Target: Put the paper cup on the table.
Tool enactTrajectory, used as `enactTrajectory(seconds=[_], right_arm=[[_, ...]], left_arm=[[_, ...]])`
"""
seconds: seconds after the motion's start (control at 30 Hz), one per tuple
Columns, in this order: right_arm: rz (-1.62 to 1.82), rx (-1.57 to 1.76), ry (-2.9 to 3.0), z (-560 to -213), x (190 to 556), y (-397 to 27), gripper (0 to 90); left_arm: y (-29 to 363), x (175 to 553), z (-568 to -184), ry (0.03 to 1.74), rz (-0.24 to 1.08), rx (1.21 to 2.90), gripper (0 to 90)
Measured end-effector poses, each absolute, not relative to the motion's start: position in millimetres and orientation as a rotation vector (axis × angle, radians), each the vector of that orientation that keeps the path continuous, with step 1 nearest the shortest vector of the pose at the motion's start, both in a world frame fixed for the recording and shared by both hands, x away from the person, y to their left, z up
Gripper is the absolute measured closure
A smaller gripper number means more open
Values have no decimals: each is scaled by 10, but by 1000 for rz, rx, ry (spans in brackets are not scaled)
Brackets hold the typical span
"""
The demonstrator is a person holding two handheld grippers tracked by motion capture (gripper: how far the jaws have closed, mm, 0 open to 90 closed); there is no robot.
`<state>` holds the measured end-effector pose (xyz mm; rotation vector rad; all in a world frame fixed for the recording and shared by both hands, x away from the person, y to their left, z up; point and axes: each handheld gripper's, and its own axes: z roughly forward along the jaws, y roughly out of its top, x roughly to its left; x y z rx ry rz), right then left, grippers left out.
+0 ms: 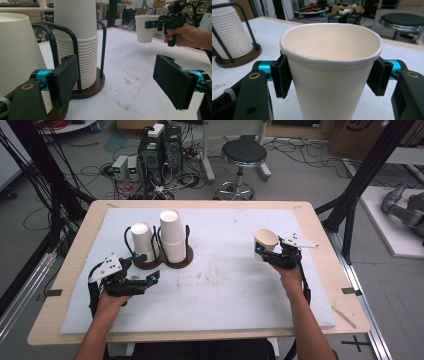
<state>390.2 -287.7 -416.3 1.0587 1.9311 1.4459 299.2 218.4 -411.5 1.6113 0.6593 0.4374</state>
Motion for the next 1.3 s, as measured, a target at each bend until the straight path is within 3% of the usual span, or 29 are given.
enactTrajectory(seconds=[0.67,1.0,1.3], right_arm=[[1331,1154,2009,-4343,3955,-2915,308],[1334,1173,1998,-4365,3854,-2964,199],[1332,1127,2034,-4332,3731,-3010,199]], left_arm=[[2210,2988,-4134,684,437,1611,200],[2202,2996,-4138,684,438,1608,199],[2205,2995,-4139,688,438,1606,199]])
